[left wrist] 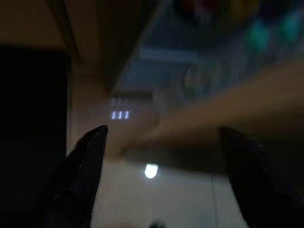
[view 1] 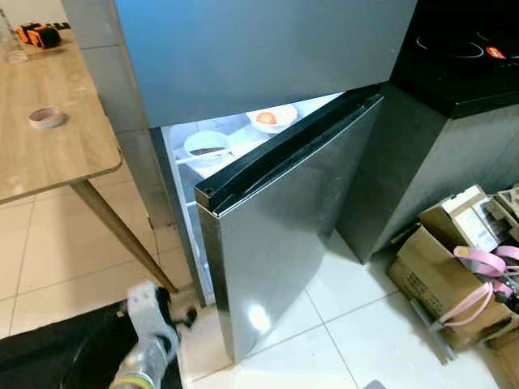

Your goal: Restocking fridge

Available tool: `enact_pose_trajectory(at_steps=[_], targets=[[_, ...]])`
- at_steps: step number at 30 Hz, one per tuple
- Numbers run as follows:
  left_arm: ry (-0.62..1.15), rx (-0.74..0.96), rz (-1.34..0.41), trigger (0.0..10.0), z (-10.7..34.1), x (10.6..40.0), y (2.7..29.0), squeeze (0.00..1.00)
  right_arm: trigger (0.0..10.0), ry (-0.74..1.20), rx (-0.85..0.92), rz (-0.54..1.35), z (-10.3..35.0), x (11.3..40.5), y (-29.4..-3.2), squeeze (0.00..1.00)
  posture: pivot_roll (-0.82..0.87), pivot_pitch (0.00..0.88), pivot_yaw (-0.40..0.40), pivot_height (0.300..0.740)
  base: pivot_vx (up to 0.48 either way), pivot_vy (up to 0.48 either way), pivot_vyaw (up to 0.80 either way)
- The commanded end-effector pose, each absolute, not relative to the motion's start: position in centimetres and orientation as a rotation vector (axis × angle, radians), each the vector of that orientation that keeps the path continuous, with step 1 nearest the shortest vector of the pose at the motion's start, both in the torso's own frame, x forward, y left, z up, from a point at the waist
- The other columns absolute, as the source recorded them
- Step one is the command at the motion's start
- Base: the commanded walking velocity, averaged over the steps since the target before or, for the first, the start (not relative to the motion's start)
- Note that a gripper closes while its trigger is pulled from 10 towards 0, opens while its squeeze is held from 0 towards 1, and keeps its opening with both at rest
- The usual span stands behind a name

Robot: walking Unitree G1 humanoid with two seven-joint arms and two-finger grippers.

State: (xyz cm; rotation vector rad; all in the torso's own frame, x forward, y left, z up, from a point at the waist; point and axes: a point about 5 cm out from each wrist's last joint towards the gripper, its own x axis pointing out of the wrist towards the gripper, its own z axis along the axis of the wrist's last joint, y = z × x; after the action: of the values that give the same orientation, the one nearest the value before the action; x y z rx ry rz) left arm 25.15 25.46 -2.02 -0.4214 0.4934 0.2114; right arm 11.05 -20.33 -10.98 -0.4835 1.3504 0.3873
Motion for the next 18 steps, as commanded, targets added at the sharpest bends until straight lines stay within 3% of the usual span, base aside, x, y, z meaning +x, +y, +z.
enact_pose_trajectory(at_steps=[1, 4, 7, 10, 11, 12, 14, 16, 17, 18], targets=[[0.43, -0.45, 0.258, 0.0, -1.2, 25.4, 26.9, 0.0, 10.0, 1.352, -0.493, 0.397, -11.0, 10.9, -20.3, 0.0, 0.0, 0.0, -0.053, 0.74, 0.0, 0.0, 0.0], [0.279, -0.522, 0.275, 0.0, 1.2, 27.1, 28.3, 0.0, 10.0, 1.353, -0.489, 0.398, -11.0, 10.9, -20.2, 0.0, 0.0, 0.0, -0.052, 0.74, 0.0, 0.0, 0.0], [0.245, -0.539, 0.272, 0.0, 1.8, 27.6, 28.5, 0.0, 10.0, 1.354, -0.488, 0.398, -11.0, 10.9, -20.2, 0.0, 0.0, 0.0, -0.052, 0.74, 0.0, 0.0, 0.0], [0.109, -0.643, 0.165, 0.0, 4.0, 29.5, 27.9, 0.0, 10.0, 1.356, -0.485, 0.397, -11.0, 10.8, -20.2, 0.0, -0.01, 0.0, -0.052, 0.74, 0.0, 0.0, 0.0], [0.018, -0.698, 0.032, 0.0, 5.7, 31.0, 26.9, 0.0, 10.0, 1.356, -0.484, 0.396, -11.1, 10.8, -20.2, 0.0, -0.01, 0.0, -0.051, 0.74, 0.0, 0.0, 0.0], [0.018, -0.698, 0.032, 0.0, 5.7, 31.0, 26.9, 0.0, 10.0, 1.356, -0.484, 0.396, -11.1, 10.8, -20.2, 0.0, -0.01, 0.0, -0.051, 0.74, 0.0, 0.0, 0.0], [-0.056, -0.724, -0.179, 0.0, 7.5, 32.3, 24.8, 0.0, 10.0, 1.356, -0.483, 0.395, -11.1, 10.8, -20.2, 0.0, -0.01, 0.0, -0.051, 0.74, 0.0, 0.0, 0.0], [-0.086, -0.732, -0.269, 0.0, 8.3, 32.8, 23.8, 0.0, 10.0, 1.356, -0.482, 0.394, -11.0, 10.8, -20.2, 0.0, -0.01, 0.0, -0.05, 0.74, 0.0, 0.0, 0.0], [-0.115, -0.739, -0.352, 9.4, 9.1, 33.2, 22.9, 0.0, 10.0, 1.356, -0.482, 0.393, -11.0, 10.8, -20.2, 0.0, -0.01, 0.0, -0.05, 0.74, 0.0, 0.0, 0.0], [-0.136, -0.743, -0.405, 10.0, 9.6, 33.5, 22.2, 0.0, 10.0, 1.355, -0.482, 0.392, -11.0, 10.9, -20.2, 0.0, -0.01, 0.0, -0.05, 0.74, 0.0, 0.0, 0.0]])
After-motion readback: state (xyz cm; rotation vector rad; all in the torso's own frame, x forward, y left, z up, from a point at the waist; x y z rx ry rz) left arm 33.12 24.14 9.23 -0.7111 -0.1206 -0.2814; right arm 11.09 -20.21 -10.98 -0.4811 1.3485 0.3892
